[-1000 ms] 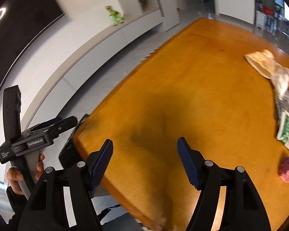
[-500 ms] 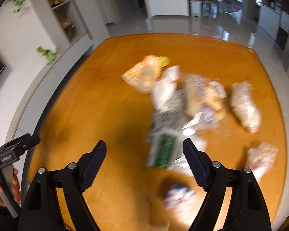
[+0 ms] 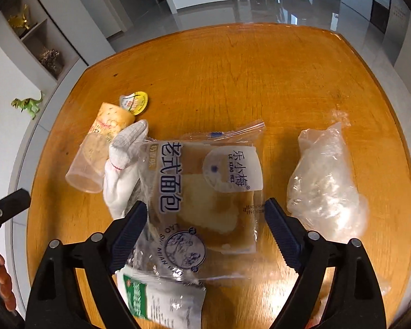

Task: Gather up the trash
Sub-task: 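Grasp the clear plastic cup with the left tool while the right tool grasps the bread packet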

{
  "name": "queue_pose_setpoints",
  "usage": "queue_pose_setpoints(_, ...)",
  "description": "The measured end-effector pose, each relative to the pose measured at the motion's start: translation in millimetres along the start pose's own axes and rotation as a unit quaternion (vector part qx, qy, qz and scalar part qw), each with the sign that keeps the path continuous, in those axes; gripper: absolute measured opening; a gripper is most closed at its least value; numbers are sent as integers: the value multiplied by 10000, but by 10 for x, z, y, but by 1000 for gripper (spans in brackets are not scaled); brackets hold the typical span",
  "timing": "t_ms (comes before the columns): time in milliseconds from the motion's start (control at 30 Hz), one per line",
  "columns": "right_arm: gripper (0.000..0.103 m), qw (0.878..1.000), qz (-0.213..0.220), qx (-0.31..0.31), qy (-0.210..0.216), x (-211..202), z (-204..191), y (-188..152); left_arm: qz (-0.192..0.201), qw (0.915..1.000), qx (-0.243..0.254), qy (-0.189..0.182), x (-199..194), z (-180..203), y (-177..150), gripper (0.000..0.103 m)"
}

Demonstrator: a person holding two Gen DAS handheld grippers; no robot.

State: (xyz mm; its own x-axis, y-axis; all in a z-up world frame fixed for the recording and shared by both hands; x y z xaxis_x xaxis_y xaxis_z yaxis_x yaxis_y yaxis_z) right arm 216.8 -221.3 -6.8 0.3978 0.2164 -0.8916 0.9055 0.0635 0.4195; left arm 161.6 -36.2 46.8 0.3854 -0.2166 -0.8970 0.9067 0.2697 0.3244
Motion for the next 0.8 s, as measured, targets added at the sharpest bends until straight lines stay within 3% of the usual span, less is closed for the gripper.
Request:
queue_pose_setpoints(167,88,9998,-30,81,191,33,32,-3,-288,9993,-211,-56,393,205,214,97)
queue_pose_setpoints(267,78,9997,-22,101,230,9,-14,-20,-436,9984,-313,-199,572,282,241,97)
queue_pose_setpoints(300,77,9998,-22,93,193,-2,-2,-25,-430,9986,-252,-180,605,313,229,91)
queue_pose_setpoints(333,76,9998,-20,80,161,-11,-13,-34,-452,9988,-94,-140,648,363,196,74)
queue_pose_setpoints(367,75,9999,-14,81,134,-13,-21,-28,-568,9982,96,-158,696,393,147,64)
queue_pose_setpoints(400,73,9999,-12,95,112,-19,-29,-38,-689,9973,205,-156,743,419,90,42)
queue_pose_setpoints(533,70,9999,6,105,-9,-101,-83,-109,-616,9966,539,-4,760,423,-76,40)
queue_pose_setpoints(800,69,9998,216,43,26,-412,-269,-201,-496,9966,587,-290,371,244,-268,40)
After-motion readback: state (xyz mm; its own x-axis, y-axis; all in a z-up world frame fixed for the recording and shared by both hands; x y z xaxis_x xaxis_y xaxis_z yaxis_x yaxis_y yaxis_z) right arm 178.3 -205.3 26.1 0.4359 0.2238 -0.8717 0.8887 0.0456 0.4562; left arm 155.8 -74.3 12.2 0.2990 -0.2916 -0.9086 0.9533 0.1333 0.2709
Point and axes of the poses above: each gripper's, at about its wrist camera, not at the fingertips, and x roughly the way its jaws point, z to its right, y to its top, the point moved 4 cm from there along x, roughly the way its jaws point, and after that the axes turned 8 degrees about -x, right-handed, at the moved point
